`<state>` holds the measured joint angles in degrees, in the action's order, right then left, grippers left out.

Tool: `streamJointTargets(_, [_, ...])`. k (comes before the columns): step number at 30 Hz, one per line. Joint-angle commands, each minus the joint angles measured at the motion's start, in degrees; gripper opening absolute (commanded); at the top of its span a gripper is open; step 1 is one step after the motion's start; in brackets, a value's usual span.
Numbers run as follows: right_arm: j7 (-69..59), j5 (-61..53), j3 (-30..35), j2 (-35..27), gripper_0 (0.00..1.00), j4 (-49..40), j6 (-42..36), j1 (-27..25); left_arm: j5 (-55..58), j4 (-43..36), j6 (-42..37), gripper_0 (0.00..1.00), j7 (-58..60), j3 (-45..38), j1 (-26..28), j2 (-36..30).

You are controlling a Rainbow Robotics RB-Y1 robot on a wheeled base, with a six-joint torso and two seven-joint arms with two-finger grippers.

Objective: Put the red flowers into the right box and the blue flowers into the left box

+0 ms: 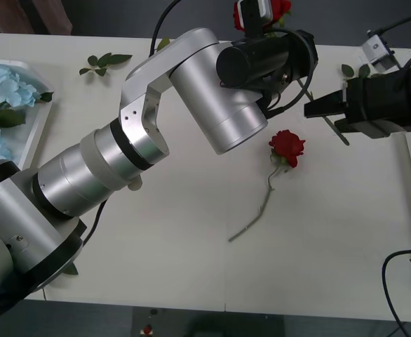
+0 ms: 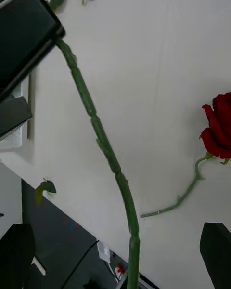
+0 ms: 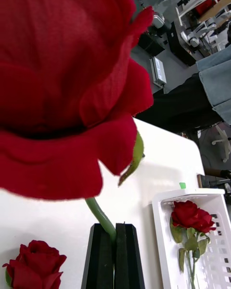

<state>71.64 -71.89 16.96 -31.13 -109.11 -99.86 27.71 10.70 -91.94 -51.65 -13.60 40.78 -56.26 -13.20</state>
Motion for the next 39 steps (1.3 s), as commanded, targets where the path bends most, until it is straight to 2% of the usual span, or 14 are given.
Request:
streamJointTargets(1, [6.59, -4.49, 4.66, -0.07, 1.00, -1.98, -2.97, 1.29, -0.42, -2.02, 1.20, 0.00, 0.76, -1.41, -2.10, 0.19])
streamJointTargets(7, [12.83, -7.39, 9.32, 1.24, 1.00, -1.98, -4.64, 1.38, -0.51, -2.02, 1.20, 0.00, 1.64, -1.85, -2.45, 0.11])
streamJointTargets(18, [24.78, -10.11, 10.55, 1.51, 1.00, 1.45, -2.71, 1.38, -1.65, -2.02, 4.80, 0.00, 3.58, -2.11, -2.45, 0.19])
streamJointTargets(24, [23.90, -12.04, 9.76, 1.51, 1.00, 5.75, -2.09, 1.38, -2.26, -2.10, 6.56, 0.00, 4.54, -2.29, -2.45, 0.11])
streamJointTargets(39, [21.26, -10.20, 6.59, 1.51, 1.00, 5.84, 3.79, 1.56, -2.62, -2.10, 10.25, 0.00, 8.23, -2.29, -3.06, 0.37])
